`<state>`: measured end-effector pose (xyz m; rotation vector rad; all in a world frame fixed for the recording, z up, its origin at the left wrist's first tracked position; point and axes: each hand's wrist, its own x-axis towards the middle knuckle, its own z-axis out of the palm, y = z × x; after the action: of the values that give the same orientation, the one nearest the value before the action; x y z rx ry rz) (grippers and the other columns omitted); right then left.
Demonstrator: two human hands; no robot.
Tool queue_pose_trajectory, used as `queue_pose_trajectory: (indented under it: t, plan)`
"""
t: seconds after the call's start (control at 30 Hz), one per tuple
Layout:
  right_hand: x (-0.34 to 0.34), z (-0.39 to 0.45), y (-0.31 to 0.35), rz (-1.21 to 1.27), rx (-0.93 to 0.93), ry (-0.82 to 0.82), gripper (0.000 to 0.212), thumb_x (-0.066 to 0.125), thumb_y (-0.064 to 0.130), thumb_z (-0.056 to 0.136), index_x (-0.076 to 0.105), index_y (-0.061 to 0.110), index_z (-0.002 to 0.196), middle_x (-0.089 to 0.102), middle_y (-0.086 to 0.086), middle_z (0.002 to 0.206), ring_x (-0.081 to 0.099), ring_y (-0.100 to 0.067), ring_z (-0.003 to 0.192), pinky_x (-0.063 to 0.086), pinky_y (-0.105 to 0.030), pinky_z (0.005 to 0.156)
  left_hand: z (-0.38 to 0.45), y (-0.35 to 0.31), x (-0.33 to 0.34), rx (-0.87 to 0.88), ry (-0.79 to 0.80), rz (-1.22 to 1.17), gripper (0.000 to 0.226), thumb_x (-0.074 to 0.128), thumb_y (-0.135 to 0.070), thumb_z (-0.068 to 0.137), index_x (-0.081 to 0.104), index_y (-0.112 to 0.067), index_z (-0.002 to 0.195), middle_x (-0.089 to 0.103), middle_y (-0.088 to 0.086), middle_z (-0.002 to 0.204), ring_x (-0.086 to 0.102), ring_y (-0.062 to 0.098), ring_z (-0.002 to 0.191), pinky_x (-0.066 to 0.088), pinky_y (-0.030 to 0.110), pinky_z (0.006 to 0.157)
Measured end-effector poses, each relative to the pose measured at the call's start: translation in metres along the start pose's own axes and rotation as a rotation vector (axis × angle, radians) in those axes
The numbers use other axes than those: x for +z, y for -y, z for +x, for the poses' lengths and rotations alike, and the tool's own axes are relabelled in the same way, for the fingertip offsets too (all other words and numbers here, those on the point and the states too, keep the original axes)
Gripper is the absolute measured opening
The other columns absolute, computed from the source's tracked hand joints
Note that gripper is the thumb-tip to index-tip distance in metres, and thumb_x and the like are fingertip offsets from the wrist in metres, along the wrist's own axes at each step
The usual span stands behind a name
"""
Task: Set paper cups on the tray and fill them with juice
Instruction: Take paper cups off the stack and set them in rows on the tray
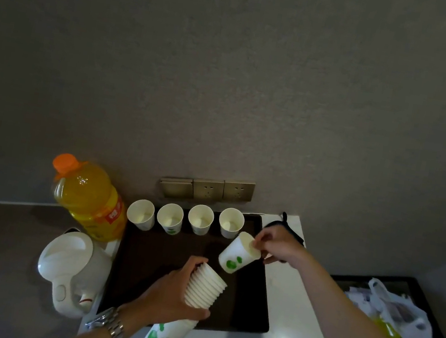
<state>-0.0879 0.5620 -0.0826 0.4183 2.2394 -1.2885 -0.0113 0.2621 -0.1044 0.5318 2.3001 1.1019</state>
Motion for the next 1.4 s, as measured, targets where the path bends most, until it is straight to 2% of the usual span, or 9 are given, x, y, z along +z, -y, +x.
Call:
queue_pose_trajectory:
  t: [0.1,0.27,0.4,0.67,0.87,1.1,1.27,1.33,1.4]
  plan:
    - [-0.004,0.001,-0.004,-0.028,0.038,-0.174,0.007,0.067,0.006,0.093,0.066,0.008,0.086,0.063,-0.010,0.069,0.060,-0.013,0.046,0.048,-0.021,0.040,0.001,-0.001,0.005,0.004,-0.002,-0.019,0.098,0.089,-0.058,0.064,0.026,-0.051,0.139,0.061,-0.019,0.119,0.062,-0.002,0.108,0.057,0.031,0.092]
    - [0.000,0.012,-0.010,0.045,0.058,-0.447,0.021,0.068,0.002,0.084,0.067,0.011,0.065,0.070,-0.020,0.064,0.069,-0.033,0.054,0.062,-0.047,0.056,0.002,0.000,0.010,-0.008,-0.006,-0.033,0.100,0.090,-0.058,0.062,0.028,-0.050,0.139,0.064,-0.017,0.116,0.065,0.002,0.104,0.059,0.034,0.088]
    - [0.007,0.016,-0.008,0.108,0.101,-0.554,0.025,0.061,0.001,0.084,0.063,0.012,0.062,0.072,-0.020,0.066,0.073,-0.033,0.059,0.063,-0.048,0.058,-0.002,0.004,0.011,-0.037,0.001,-0.033,0.101,0.090,-0.061,0.059,0.027,-0.053,0.139,0.064,-0.017,0.116,0.065,0.004,0.105,0.059,0.035,0.089]
    - [0.023,0.042,-0.015,0.209,0.117,-0.617,0.005,0.063,0.007,0.090,0.065,0.007,0.087,0.072,-0.017,0.074,0.070,-0.024,0.050,0.059,-0.033,0.046,-0.012,0.010,0.007,-0.082,-0.018,-0.013,0.102,0.090,-0.062,0.059,0.026,-0.054,0.138,0.062,-0.018,0.117,0.064,0.003,0.106,0.059,0.034,0.090]
    - [0.030,0.060,-0.020,0.235,0.178,-0.615,0.003,0.067,0.008,0.090,0.066,0.006,0.092,0.073,-0.016,0.080,0.070,-0.018,0.046,0.059,-0.029,0.046,-0.018,0.011,0.006,-0.111,-0.024,-0.008,0.103,0.089,-0.063,0.059,0.025,-0.055,0.139,0.062,-0.019,0.117,0.064,0.002,0.105,0.059,0.033,0.089]
    - [0.040,0.069,-0.027,0.331,0.241,-0.595,0.009,0.066,0.009,0.091,0.067,0.000,0.089,0.073,-0.019,0.082,0.072,-0.028,0.054,0.064,-0.046,0.062,-0.023,0.011,0.003,-0.129,-0.025,0.014,0.102,0.087,-0.063,0.060,0.023,-0.055,0.139,0.060,-0.021,0.120,0.061,-0.002,0.107,0.057,0.031,0.091]
    - [0.041,0.066,-0.026,0.377,0.234,-0.605,0.018,0.070,0.015,0.091,0.059,0.008,0.079,0.072,-0.020,0.086,0.072,-0.029,0.058,0.064,-0.047,0.065,-0.024,0.015,0.001,-0.135,-0.020,0.023,0.103,0.087,-0.066,0.060,0.022,-0.055,0.140,0.059,-0.022,0.121,0.061,-0.001,0.109,0.058,0.031,0.092]
    - [0.041,0.063,-0.025,0.359,0.223,-0.588,0.022,0.071,0.022,0.092,0.061,0.002,0.093,0.071,-0.019,0.085,0.072,-0.029,0.058,0.064,-0.048,0.066,-0.023,0.015,-0.001,-0.135,-0.012,0.027,0.103,0.086,-0.065,0.060,0.021,-0.055,0.140,0.058,-0.022,0.121,0.060,-0.002,0.109,0.057,0.030,0.093]
    - [0.042,0.058,-0.023,0.247,0.205,-0.631,0.042,0.069,0.031,0.093,0.055,0.000,0.115,0.070,-0.018,0.098,0.074,-0.034,0.075,0.062,-0.046,0.072,-0.022,0.014,-0.002,-0.136,-0.008,0.035,0.103,0.086,-0.066,0.060,0.021,-0.055,0.140,0.057,-0.022,0.122,0.060,-0.003,0.109,0.057,0.030,0.092]
